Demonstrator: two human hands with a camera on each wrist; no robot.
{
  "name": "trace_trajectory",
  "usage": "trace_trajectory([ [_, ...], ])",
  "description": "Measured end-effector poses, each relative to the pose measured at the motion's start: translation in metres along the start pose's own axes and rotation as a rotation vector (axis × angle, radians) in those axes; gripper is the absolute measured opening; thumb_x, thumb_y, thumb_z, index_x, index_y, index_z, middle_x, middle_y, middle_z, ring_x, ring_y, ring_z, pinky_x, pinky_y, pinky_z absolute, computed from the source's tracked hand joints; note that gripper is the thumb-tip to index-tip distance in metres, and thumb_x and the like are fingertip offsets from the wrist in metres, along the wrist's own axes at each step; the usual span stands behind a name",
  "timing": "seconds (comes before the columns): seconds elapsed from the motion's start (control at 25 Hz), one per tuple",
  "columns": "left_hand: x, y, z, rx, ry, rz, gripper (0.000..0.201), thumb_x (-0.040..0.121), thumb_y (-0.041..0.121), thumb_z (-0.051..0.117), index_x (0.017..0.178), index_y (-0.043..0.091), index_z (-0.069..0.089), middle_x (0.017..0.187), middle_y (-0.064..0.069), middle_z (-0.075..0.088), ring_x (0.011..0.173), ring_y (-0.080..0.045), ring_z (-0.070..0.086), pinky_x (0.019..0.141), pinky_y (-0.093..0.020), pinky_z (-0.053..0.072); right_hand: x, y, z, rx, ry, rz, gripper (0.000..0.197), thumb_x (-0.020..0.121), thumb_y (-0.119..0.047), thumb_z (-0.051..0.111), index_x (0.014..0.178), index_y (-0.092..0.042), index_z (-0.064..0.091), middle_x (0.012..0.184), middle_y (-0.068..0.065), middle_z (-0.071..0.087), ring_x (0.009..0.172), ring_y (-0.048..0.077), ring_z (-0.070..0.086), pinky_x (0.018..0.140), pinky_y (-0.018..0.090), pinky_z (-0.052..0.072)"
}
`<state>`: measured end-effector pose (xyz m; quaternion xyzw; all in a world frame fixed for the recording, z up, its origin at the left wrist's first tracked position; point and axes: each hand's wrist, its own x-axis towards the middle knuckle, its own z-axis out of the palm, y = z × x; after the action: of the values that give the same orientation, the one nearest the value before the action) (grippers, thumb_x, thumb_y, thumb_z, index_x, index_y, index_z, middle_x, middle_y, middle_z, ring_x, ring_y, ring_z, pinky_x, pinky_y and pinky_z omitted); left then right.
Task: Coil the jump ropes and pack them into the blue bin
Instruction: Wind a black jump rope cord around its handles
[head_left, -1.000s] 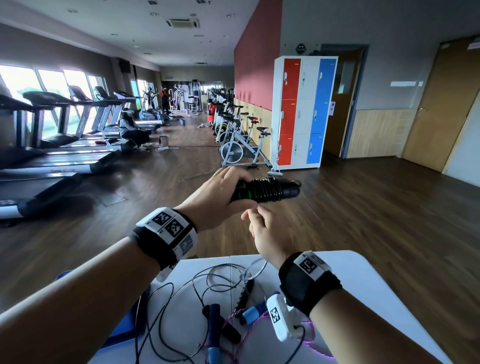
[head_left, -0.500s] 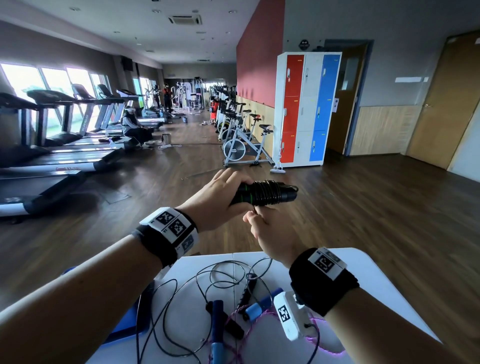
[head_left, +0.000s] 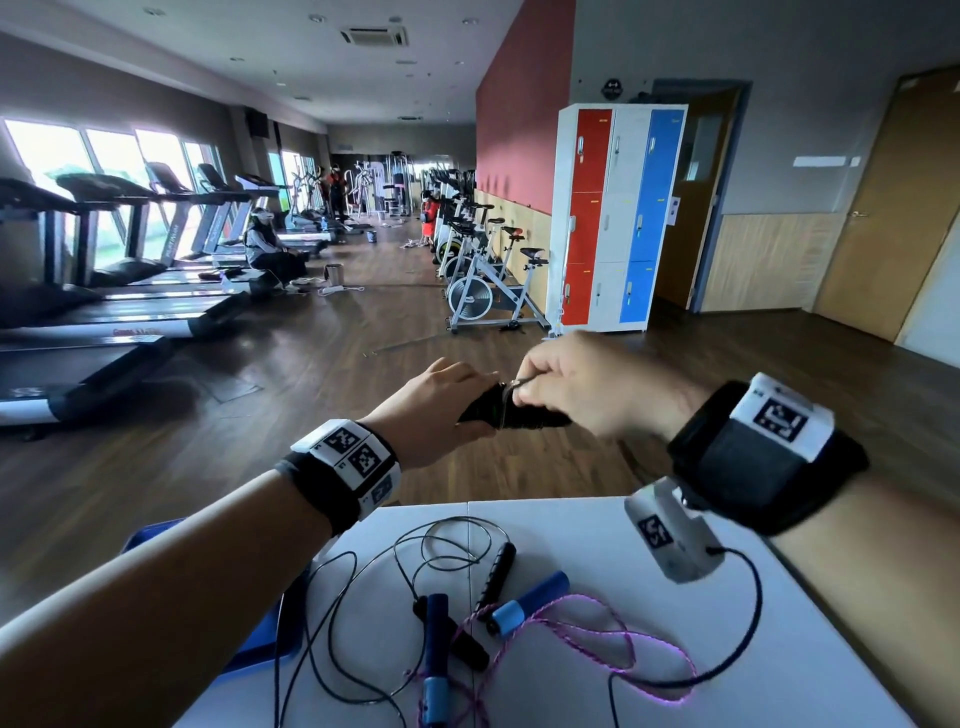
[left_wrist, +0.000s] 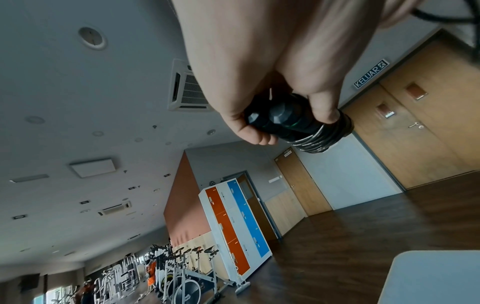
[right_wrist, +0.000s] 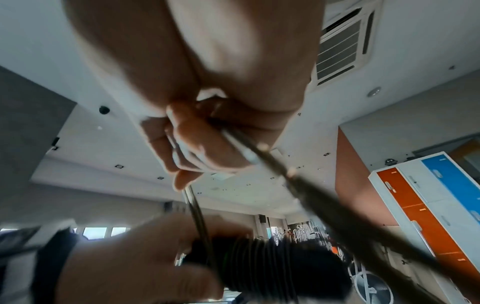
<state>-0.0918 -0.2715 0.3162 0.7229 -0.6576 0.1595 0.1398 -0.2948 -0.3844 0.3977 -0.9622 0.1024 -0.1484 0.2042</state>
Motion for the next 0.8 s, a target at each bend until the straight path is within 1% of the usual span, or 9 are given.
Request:
trace_trajectory([
  [0.08, -0.002, 0.003, 0.002, -0.007, -0.002, 0.008, 0.06, 0.09, 0.041, 0.072, 0.141, 0.015, 0.054, 0.117, -0.006, 0.062, 0.109, -0.027, 0.053, 0.096, -0.038, 0.045, 0.008, 0.0, -0.021, -0.01, -0.03, -0.039, 0.021, 0.095, -0.029, 0.065, 0.081, -0.017, 0.074, 0.061, -0.002, 0.066, 0.054, 0.007, 0.05, 0.056, 0.031, 0.041],
  [0.16, -0.002, 0.008, 0.002, -0.025, 0.008, 0.042, 0.056, 0.089, 0.042, 0.072, 0.135, 0.015, 0.057, 0.114, -0.004, 0.061, 0.108, -0.025, 0.053, 0.096, -0.037, 0.046, 0.018, 0.003, -0.033, -0.107, -0.042, -0.079, 0.023, 0.096, -0.032, 0.065, 0.081, -0.017, 0.074, 0.056, -0.005, 0.059, 0.052, 0.009, 0.045, 0.054, 0.03, 0.036],
  [0.24, -0.001, 0.015, 0.001, -0.069, 0.009, 0.06, 0.054, 0.089, 0.044, 0.072, 0.133, 0.017, 0.057, 0.114, -0.001, 0.06, 0.109, -0.021, 0.051, 0.096, -0.033, 0.044, 0.027, 0.005, -0.042, -0.174, -0.042, -0.105, 0.022, 0.095, -0.034, 0.066, 0.081, -0.019, 0.074, 0.066, 0.005, 0.066, 0.059, 0.021, 0.052, 0.057, 0.033, 0.04],
  [0.28, 0.0, 0.018, 0.0, -0.091, 0.005, 0.058, 0.053, 0.088, 0.044, 0.072, 0.132, 0.018, 0.056, 0.114, 0.001, 0.059, 0.109, -0.019, 0.051, 0.095, -0.032, 0.043, 0.031, 0.006, -0.046, -0.194, -0.037, -0.12, 0.021, 0.094, -0.035, 0.068, 0.081, -0.02, 0.074, 0.07, 0.008, 0.069, 0.063, 0.026, 0.057, 0.06, 0.035, 0.044],
  [0.32, 0.0, 0.022, -0.001, -0.105, -0.003, 0.053, 0.051, 0.088, 0.043, 0.072, 0.13, 0.019, 0.056, 0.114, 0.002, 0.058, 0.108, -0.018, 0.051, 0.094, -0.032, 0.044, 0.035, 0.007, -0.05, -0.209, -0.032, -0.13, 0.02, 0.094, -0.034, 0.069, 0.081, -0.02, 0.074, 0.072, 0.007, 0.069, 0.067, 0.028, 0.06, 0.062, 0.035, 0.046],
  [0.52, -0.003, 0.036, -0.007, -0.17, 0.042, 0.097, 0.056, 0.087, 0.041, 0.073, 0.135, 0.017, 0.054, 0.117, 0.002, 0.059, 0.108, -0.021, 0.055, 0.094, -0.038, 0.049, 0.046, 0.02, -0.059, -0.212, 0.031, -0.165, 0.016, 0.093, -0.033, 0.071, 0.083, -0.021, 0.075, 0.076, 0.0, 0.07, 0.076, 0.026, 0.064, 0.071, 0.038, 0.05],
  [0.64, -0.005, 0.041, -0.01, -0.199, 0.081, 0.161, 0.059, 0.089, 0.042, 0.071, 0.137, 0.012, 0.055, 0.12, -0.001, 0.058, 0.111, -0.023, 0.054, 0.096, -0.042, 0.048, 0.048, 0.031, -0.057, -0.155, 0.067, -0.162, 0.015, 0.091, -0.035, 0.072, 0.084, -0.022, 0.074, 0.079, -0.004, 0.07, 0.077, 0.018, 0.062, 0.076, 0.037, 0.05],
  [0.72, -0.009, 0.048, -0.013, -0.223, 0.11, 0.197, 0.06, 0.091, 0.043, 0.068, 0.139, 0.01, 0.056, 0.125, -0.002, 0.057, 0.113, -0.024, 0.054, 0.098, -0.041, 0.048, 0.048, 0.042, -0.055, -0.103, 0.097, -0.13, 0.02, 0.087, -0.04, 0.075, 0.082, -0.021, 0.073, 0.078, 0.0, 0.069, 0.074, 0.019, 0.06, 0.071, 0.034, 0.05],
  [0.8, -0.012, 0.055, -0.017, -0.275, 0.148, 0.219, 0.06, 0.091, 0.044, 0.067, 0.139, 0.008, 0.057, 0.126, -0.003, 0.058, 0.114, -0.024, 0.055, 0.099, -0.04, 0.047, 0.048, 0.056, -0.055, -0.043, 0.127, -0.098, 0.03, 0.082, -0.044, 0.078, 0.08, -0.015, 0.071, 0.075, 0.008, 0.065, 0.065, 0.018, 0.053, 0.062, 0.03, 0.045],
])
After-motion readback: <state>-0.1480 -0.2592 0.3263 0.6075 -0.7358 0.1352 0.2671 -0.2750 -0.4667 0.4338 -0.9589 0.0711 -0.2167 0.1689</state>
